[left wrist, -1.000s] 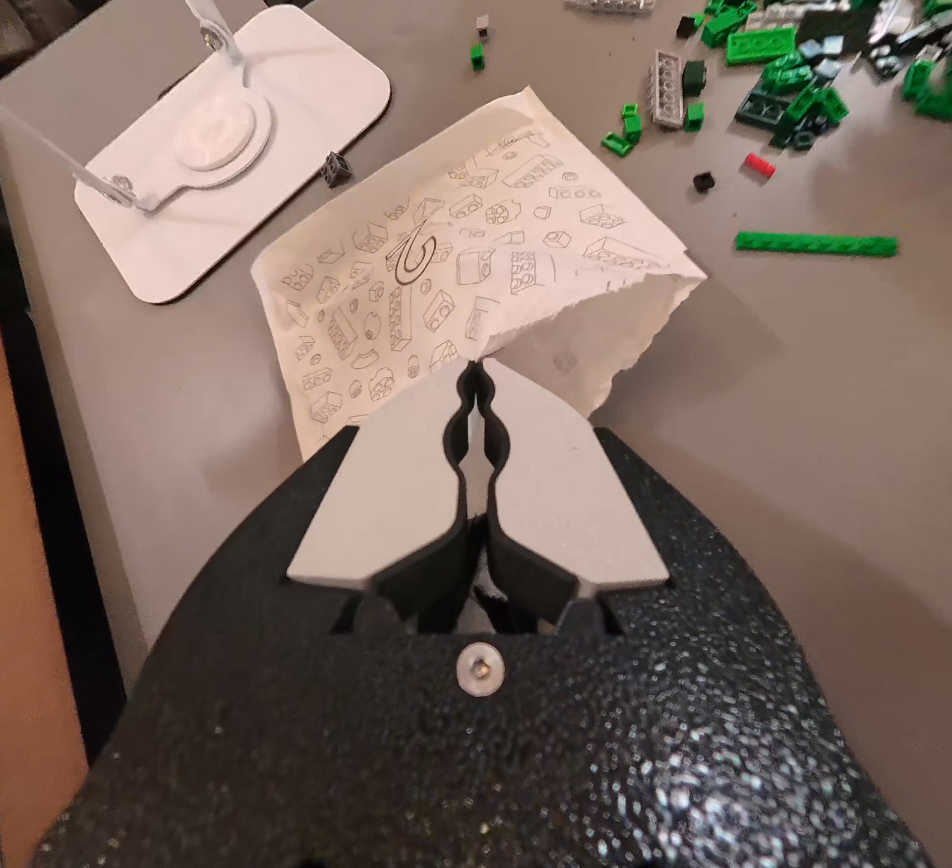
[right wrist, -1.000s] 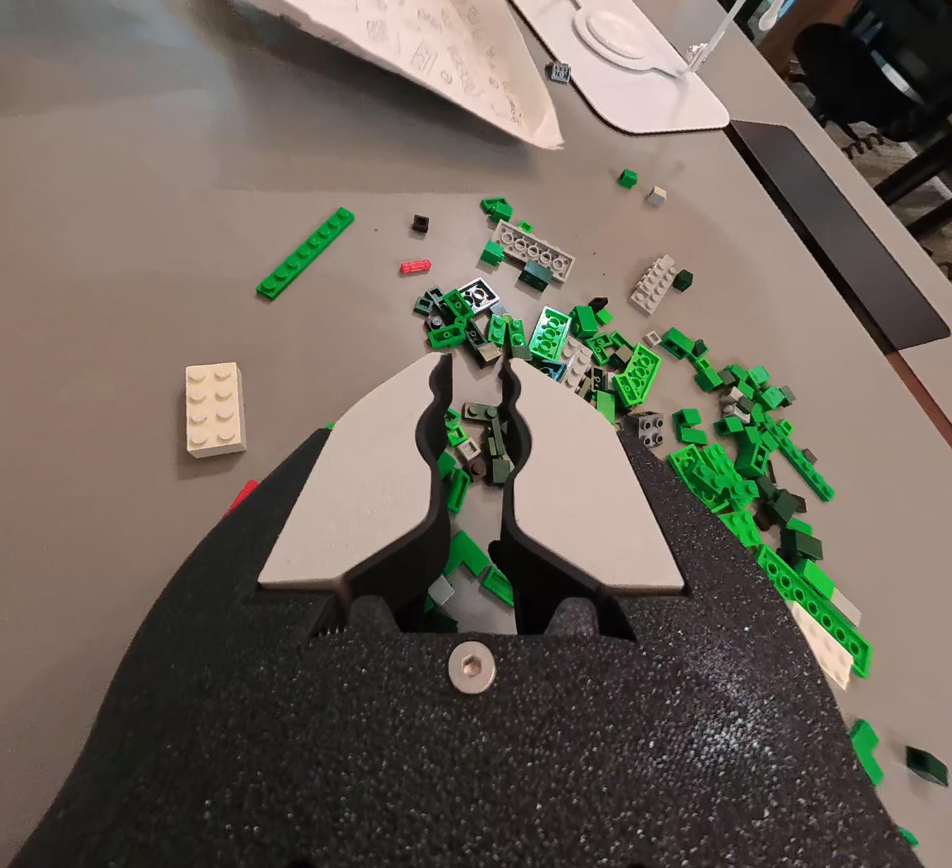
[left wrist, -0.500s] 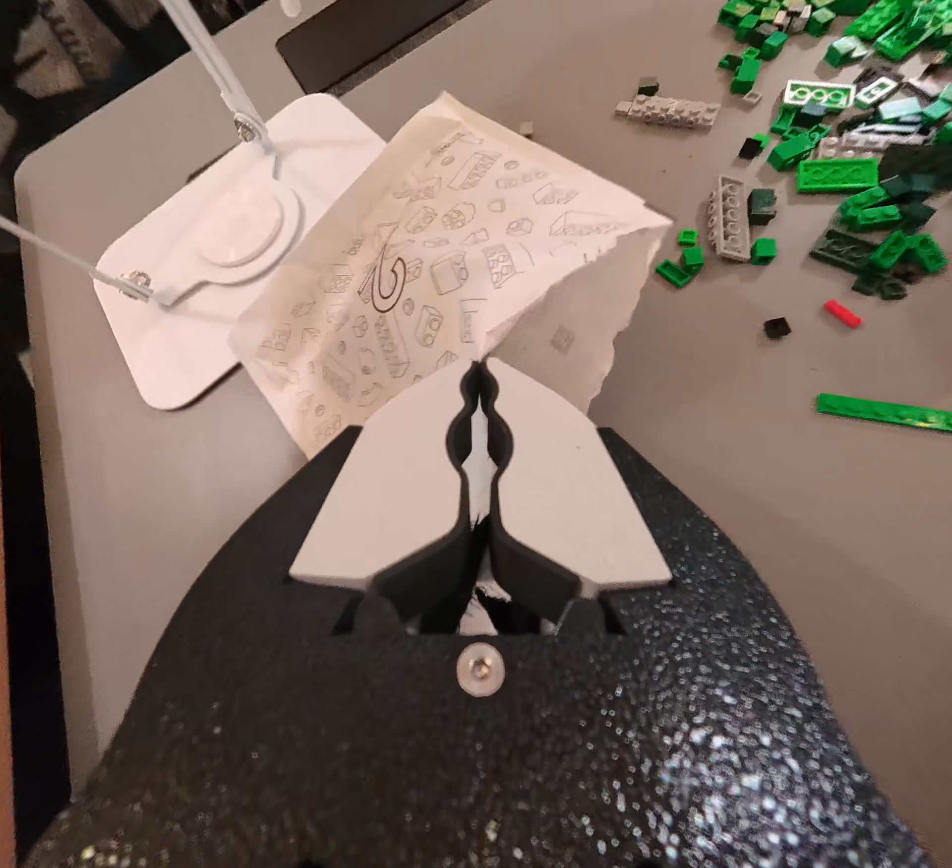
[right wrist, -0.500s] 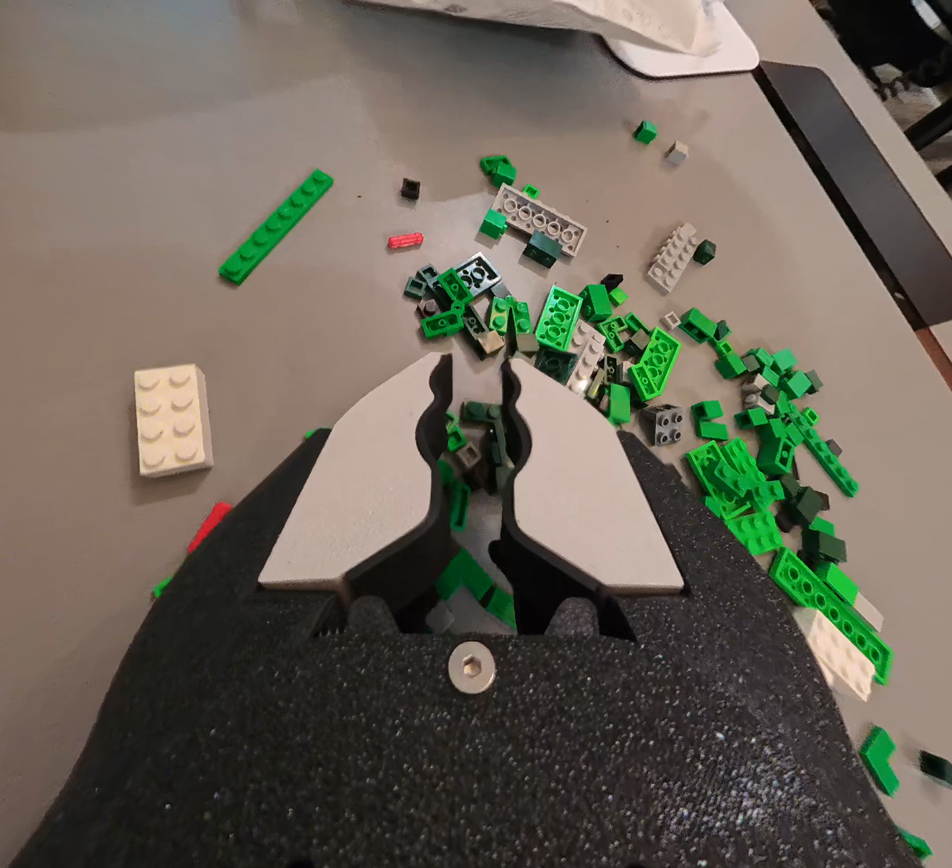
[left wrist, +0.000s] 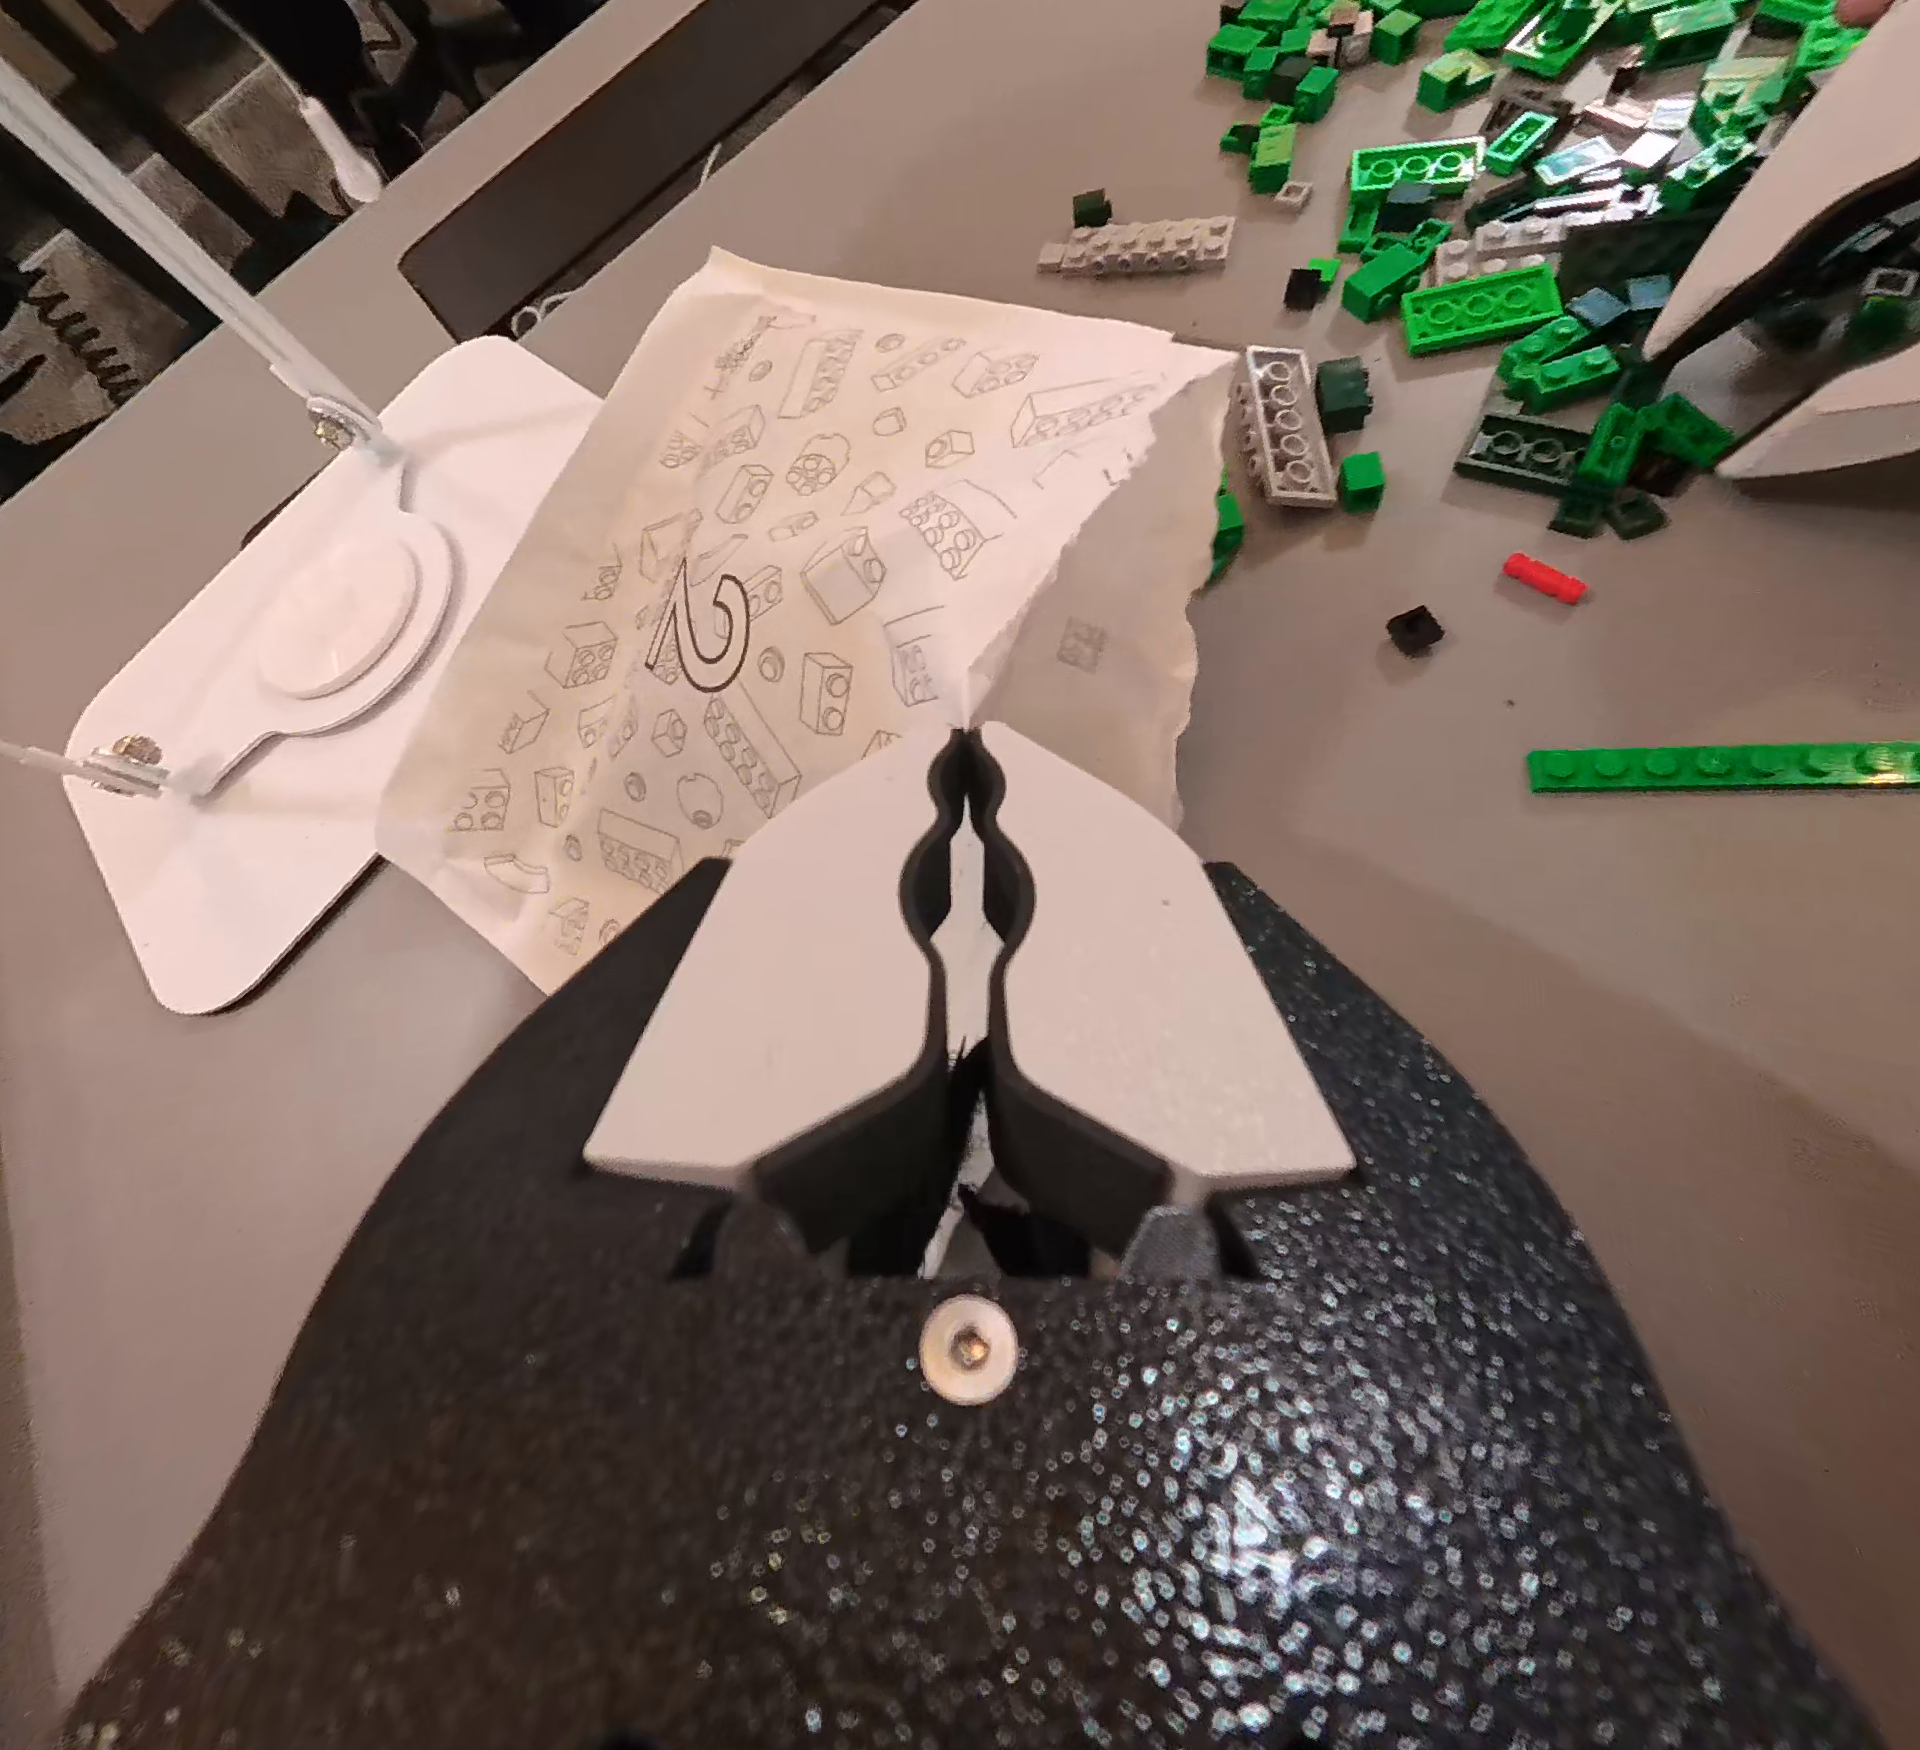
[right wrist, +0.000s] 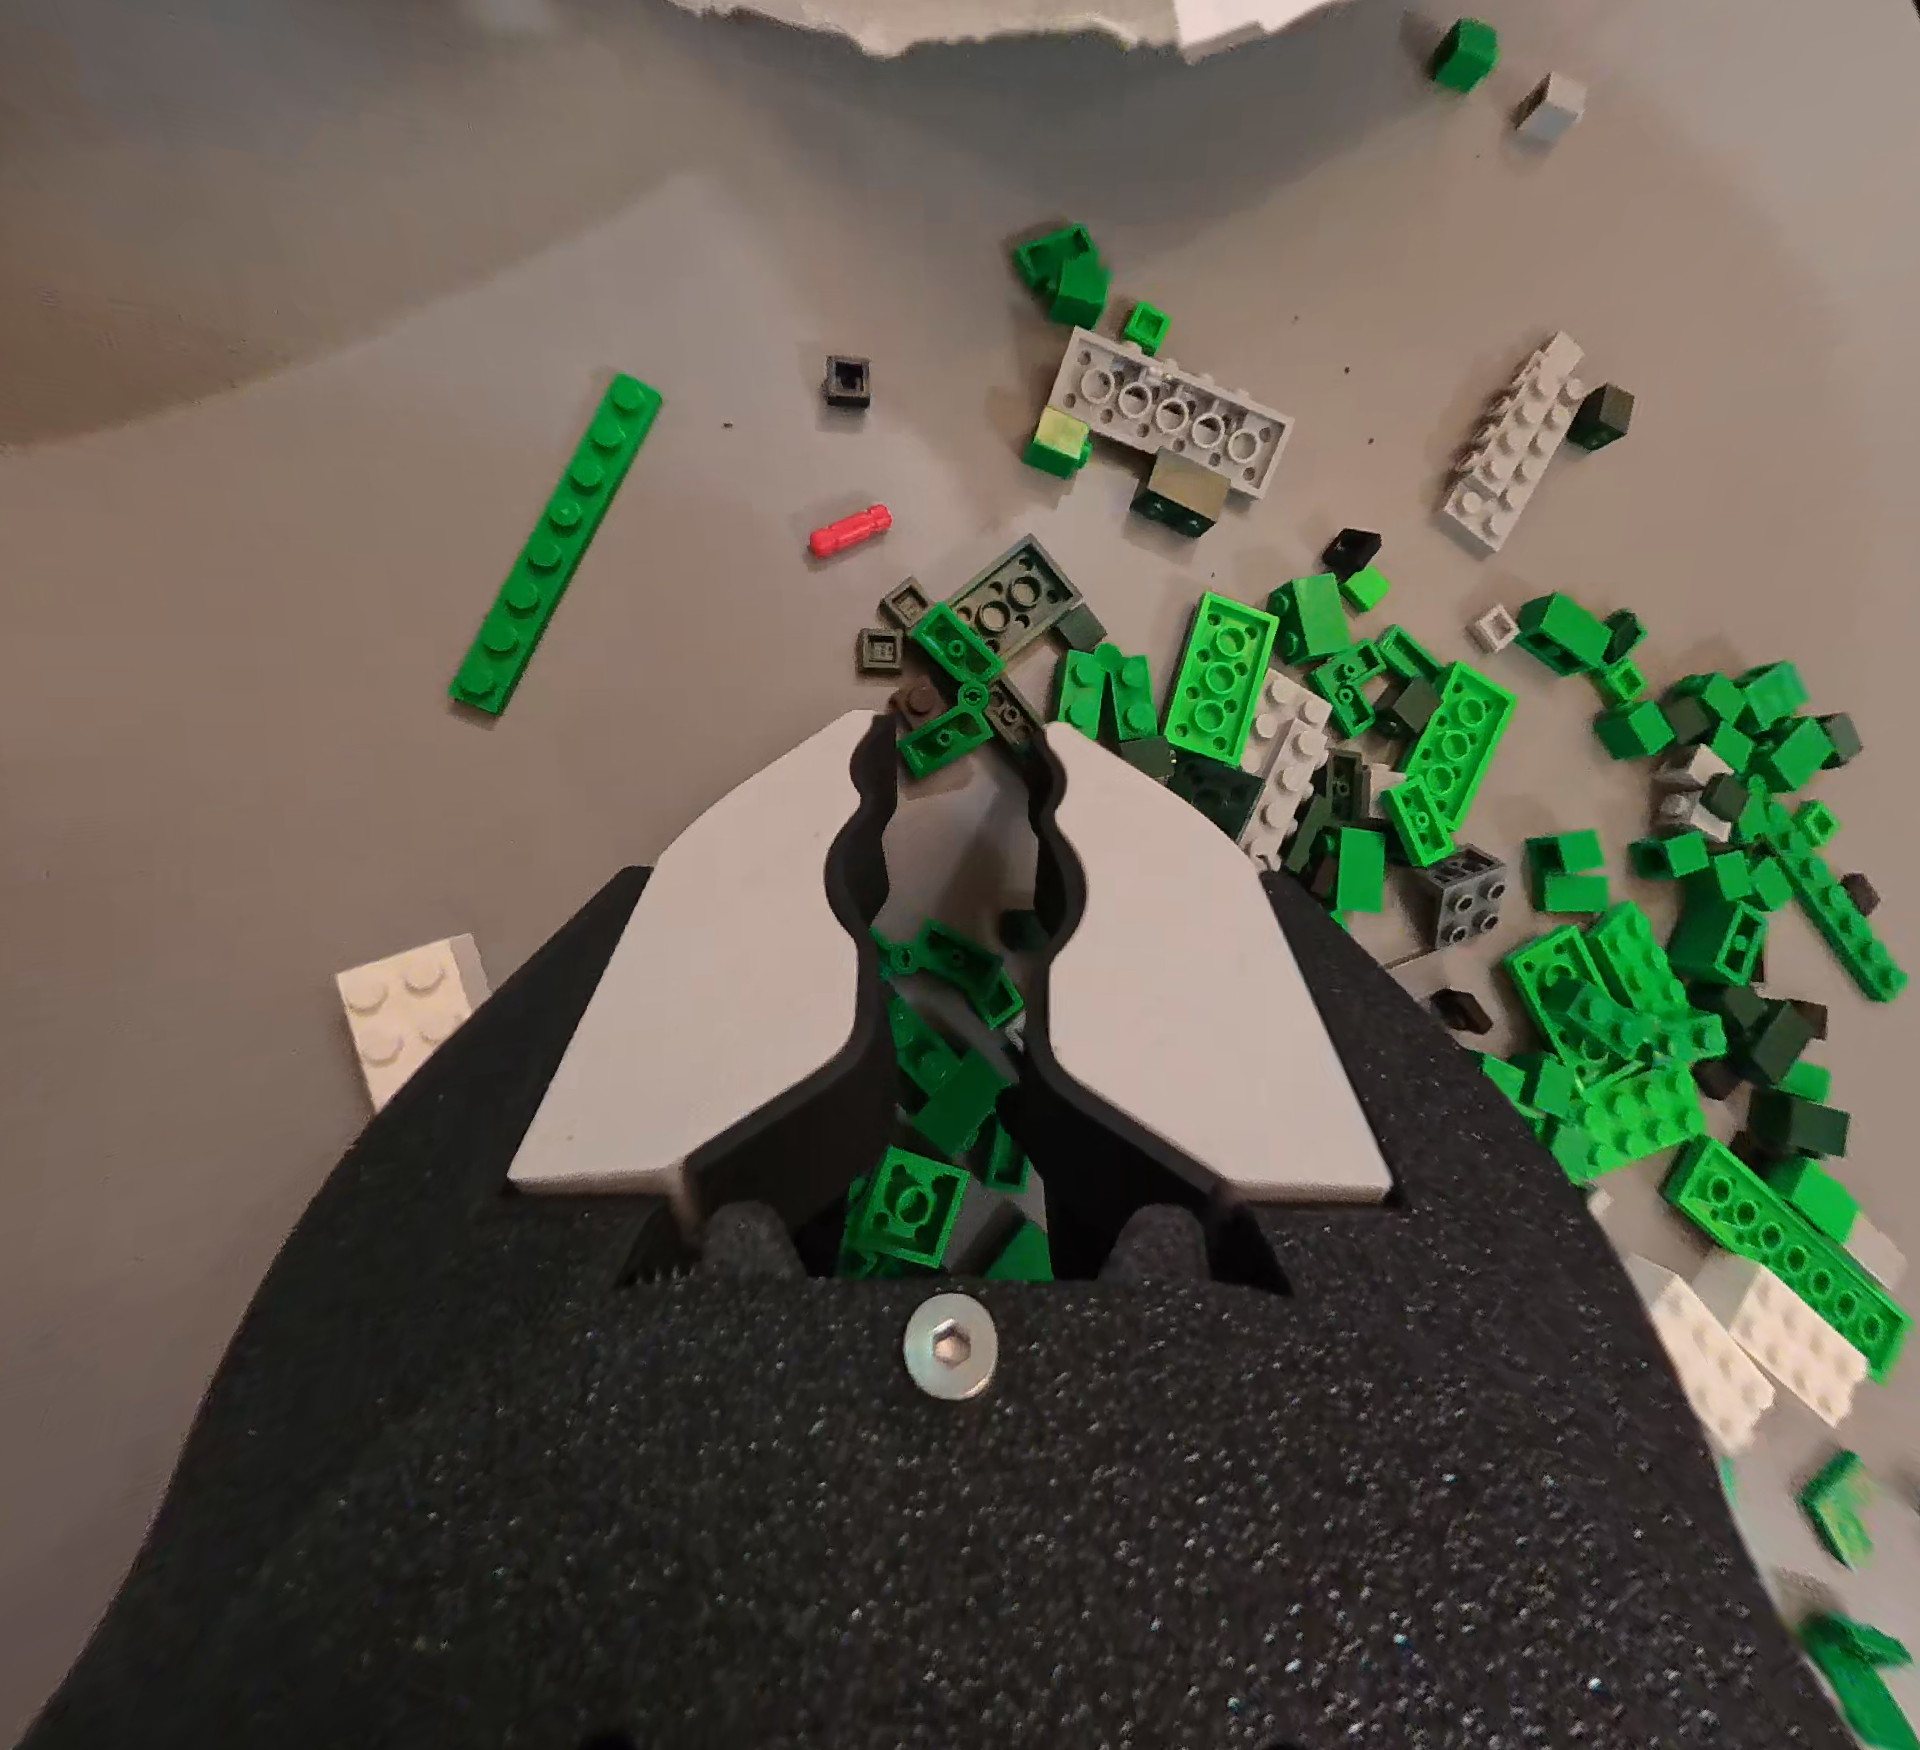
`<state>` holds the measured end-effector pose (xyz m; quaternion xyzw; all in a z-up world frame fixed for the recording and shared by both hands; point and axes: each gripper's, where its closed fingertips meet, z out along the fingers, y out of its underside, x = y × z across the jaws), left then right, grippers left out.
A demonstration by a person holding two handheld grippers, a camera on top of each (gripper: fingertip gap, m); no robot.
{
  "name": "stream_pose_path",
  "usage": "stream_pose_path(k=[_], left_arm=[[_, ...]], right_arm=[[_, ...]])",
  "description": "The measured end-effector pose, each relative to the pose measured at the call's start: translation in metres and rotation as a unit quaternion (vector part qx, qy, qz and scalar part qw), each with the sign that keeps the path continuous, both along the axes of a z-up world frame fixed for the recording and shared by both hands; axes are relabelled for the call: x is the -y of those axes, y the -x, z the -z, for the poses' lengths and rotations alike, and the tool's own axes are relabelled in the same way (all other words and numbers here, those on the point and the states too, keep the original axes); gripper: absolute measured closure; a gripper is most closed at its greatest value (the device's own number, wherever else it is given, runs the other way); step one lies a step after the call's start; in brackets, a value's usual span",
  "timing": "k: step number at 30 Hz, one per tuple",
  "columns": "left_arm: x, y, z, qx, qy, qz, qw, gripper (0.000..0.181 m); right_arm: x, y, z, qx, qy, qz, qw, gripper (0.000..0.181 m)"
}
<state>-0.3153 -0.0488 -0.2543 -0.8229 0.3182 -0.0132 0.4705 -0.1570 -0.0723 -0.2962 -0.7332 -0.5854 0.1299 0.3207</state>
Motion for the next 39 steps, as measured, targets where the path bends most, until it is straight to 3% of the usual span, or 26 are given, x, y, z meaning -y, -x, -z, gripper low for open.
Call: stream_pose_path(k=[4, 10, 15, 18, 23, 29, 35, 39], left_arm=[[0.001, -0.003, -0.004, 0.001, -0.016, 0.003, 1.0, 0.181], [0.001, -0.006, -0.004, 0.009, -0.024, 0.008, 1.0, 0.181], [0.003, -0.013, -0.005, 0.015, -0.032, 0.018, 0.999, 0.181], [0.005, -0.016, -0.007, 0.024, -0.035, 0.024, 0.999, 0.181], [0.008, -0.023, -0.01, 0.054, -0.028, 0.038, 0.997, 0.181], [0.02, -0.035, -0.025, 0.12, -0.005, 0.062, 0.991, 0.181], [0.026, -0.039, -0.033, 0.143, -0.002, 0.071, 0.987, 0.181], [0.028, -0.043, -0.032, 0.148, 0.003, 0.081, 0.986, 0.181]], right_arm=[[-0.001, 0.002, 0.001, 0.045, -0.042, -0.012, 0.998, 0.154], [0.0, 0.001, 0.003, 0.063, -0.038, -0.016, 0.997, 0.171], [-0.005, -0.004, -0.003, 0.079, -0.131, -0.045, 0.987, 0.173], [-0.01, 0.0, -0.023, 0.063, -0.266, -0.084, 0.958, 0.173], [0.0, 0.013, -0.06, 0.017, -0.453, -0.137, 0.881, 0.173], [0.031, 0.053, -0.097, -0.078, -0.525, -0.164, 0.831, 0.173], [0.05, 0.089, -0.108, -0.089, -0.586, -0.178, 0.785, 0.173], [0.044, 0.094, -0.117, -0.107, -0.608, -0.145, 0.773, 0.174]])
